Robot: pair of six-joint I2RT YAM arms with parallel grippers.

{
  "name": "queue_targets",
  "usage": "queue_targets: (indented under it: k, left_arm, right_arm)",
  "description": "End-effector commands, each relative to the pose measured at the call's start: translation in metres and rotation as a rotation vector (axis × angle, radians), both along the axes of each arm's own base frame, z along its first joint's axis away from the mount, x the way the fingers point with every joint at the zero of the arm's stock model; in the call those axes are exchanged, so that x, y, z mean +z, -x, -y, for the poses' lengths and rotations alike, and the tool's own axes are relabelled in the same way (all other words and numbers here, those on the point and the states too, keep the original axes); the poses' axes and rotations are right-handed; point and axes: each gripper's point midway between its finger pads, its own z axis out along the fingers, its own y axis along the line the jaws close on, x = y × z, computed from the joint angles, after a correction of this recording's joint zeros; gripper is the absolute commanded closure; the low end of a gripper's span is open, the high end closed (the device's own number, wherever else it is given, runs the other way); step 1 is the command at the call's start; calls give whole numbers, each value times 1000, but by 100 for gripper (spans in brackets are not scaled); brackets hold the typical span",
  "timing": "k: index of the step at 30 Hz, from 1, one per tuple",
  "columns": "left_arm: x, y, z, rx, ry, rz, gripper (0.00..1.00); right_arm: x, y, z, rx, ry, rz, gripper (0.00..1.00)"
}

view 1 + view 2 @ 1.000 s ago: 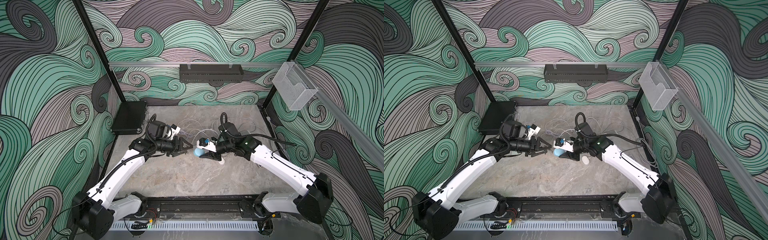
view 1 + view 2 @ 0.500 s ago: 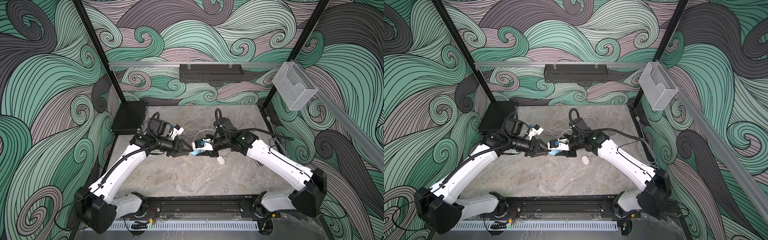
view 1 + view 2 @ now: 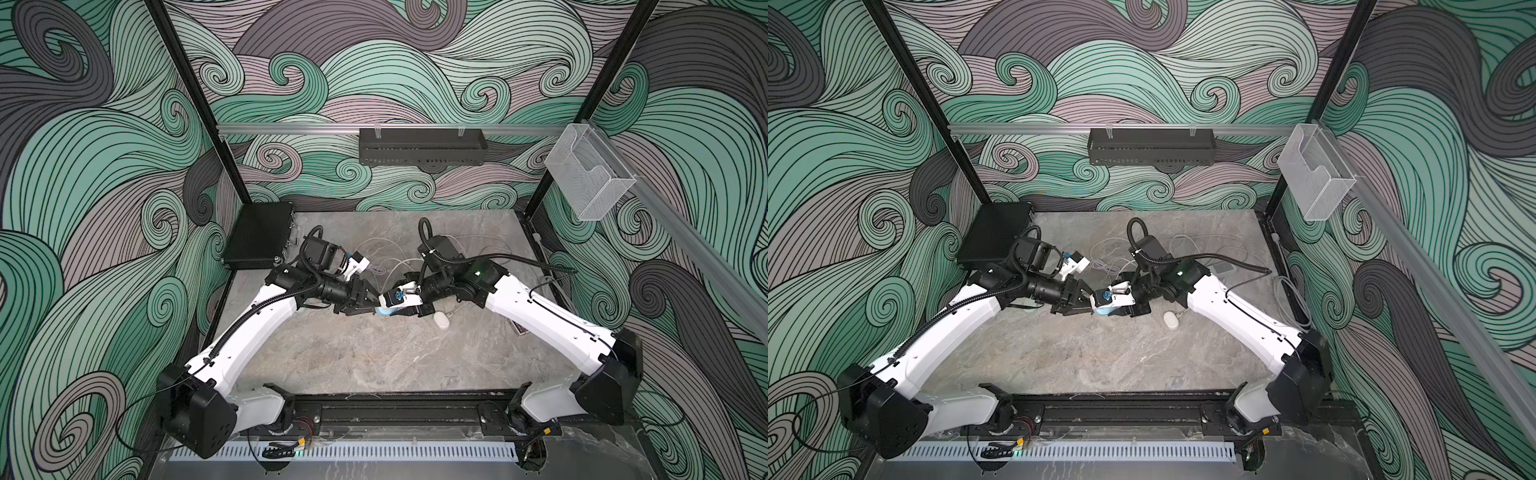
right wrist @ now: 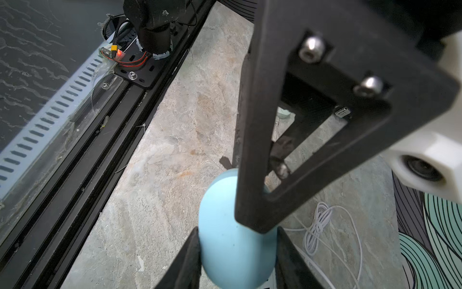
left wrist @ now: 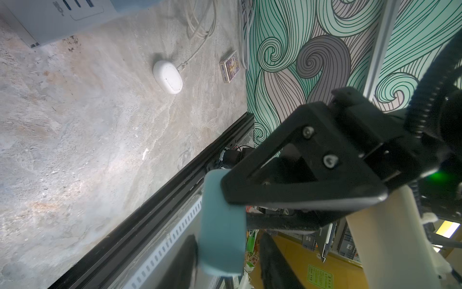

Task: Charge the bluetooth headset
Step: Pick up the bluetooth headset from the center of the board.

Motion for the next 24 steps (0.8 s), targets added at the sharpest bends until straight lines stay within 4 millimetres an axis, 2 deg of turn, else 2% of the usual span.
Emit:
queue_targets:
  k: [1,12,20,24]
  left_arm:
    - [9,-4,1,-14,21,34,61]
    - [4,-2,2,-34,19,12,68]
    - [4,0,5,-53,41,-15,68]
    - [5,1,7,-67,56,-29,78]
  right_arm:
    - [6,6,-4,54,2,24,78]
    - [7,7,-7,77,7,51,78]
    - [3,4,-9,78,17,47,78]
    - [2,1,-9,66,27,56,77]
